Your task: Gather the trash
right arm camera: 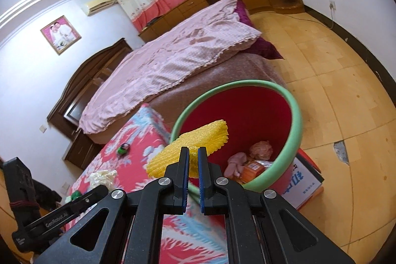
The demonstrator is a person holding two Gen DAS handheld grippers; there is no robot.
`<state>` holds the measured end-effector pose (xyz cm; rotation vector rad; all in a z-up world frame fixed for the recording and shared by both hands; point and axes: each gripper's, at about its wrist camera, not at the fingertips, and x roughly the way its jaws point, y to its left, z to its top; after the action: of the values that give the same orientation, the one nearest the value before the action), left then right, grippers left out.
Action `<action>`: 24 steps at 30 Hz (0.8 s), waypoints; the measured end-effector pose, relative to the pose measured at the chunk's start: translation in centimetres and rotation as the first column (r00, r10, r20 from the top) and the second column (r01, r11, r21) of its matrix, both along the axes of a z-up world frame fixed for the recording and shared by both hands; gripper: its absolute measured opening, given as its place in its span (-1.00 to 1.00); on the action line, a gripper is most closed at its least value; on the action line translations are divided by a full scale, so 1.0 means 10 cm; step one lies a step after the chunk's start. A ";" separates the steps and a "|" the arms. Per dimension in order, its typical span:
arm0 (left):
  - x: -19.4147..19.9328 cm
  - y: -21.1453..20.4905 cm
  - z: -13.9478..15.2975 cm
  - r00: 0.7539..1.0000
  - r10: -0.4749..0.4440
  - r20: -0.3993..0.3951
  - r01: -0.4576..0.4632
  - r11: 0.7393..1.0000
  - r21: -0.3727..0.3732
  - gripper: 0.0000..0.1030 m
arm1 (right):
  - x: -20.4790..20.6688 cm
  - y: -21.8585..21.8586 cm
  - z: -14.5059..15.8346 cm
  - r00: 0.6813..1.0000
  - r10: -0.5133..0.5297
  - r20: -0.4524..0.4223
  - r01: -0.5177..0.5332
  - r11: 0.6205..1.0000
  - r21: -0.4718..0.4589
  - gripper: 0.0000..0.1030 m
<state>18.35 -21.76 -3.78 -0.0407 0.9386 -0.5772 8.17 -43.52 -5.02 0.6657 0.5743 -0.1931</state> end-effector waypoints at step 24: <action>0.15 -0.82 -0.24 0.990 -0.134 -0.033 0.135 0.990 0.042 -0.36 | 0.06 -0.48 -0.32 0.993 -0.088 -0.081 0.089 0.996 0.011 -0.53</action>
<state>19.80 -29.97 -6.22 0.0542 0.9886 -0.6818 8.80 -48.29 -8.26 0.7004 0.6242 -0.2999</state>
